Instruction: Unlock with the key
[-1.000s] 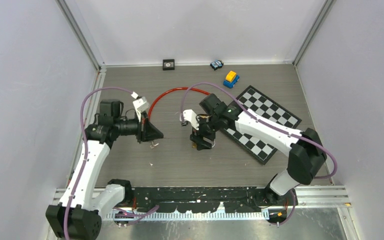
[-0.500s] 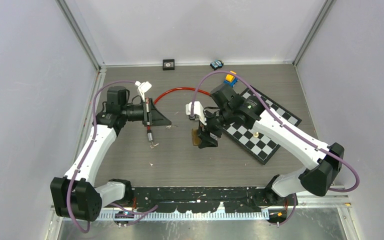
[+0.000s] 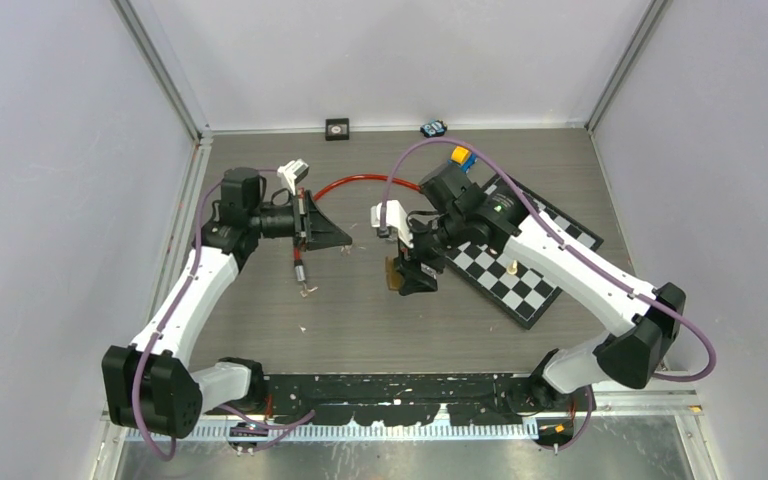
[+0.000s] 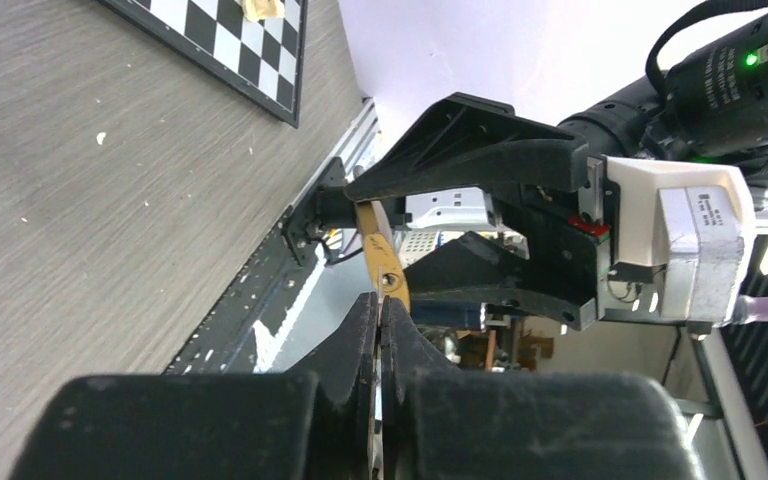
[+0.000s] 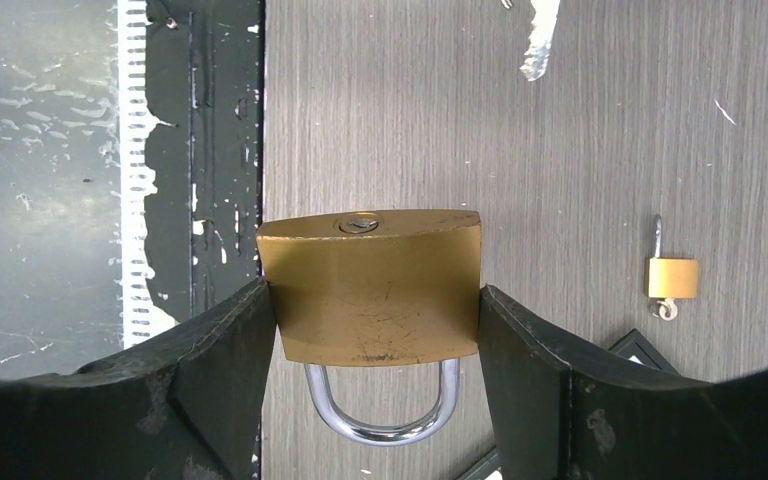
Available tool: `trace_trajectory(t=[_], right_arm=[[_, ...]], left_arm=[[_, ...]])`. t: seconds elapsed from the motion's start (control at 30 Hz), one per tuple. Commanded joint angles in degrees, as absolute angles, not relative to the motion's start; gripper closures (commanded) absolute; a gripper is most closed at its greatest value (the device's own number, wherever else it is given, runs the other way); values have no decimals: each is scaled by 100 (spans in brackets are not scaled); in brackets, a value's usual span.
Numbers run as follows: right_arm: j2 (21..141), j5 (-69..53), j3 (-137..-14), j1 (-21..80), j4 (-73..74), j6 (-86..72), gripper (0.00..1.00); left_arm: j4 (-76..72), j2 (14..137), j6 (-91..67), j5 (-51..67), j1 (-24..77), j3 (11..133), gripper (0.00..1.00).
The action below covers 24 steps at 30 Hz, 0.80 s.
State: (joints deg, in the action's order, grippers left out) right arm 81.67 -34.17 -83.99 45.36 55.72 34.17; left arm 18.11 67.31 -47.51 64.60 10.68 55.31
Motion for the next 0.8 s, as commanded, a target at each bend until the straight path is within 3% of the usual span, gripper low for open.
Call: trace_trajectory(t=[0.0,0.77], right_arm=[[8290,-3302,-8870,4509,5252,3364,99],[8699,-1886,-9386,4787,5086,3116,99]], left_arm=[[1383,6691,-5439,6662,1103,5446,100],[974,7295,-5496,6613,1226,5654,100]])
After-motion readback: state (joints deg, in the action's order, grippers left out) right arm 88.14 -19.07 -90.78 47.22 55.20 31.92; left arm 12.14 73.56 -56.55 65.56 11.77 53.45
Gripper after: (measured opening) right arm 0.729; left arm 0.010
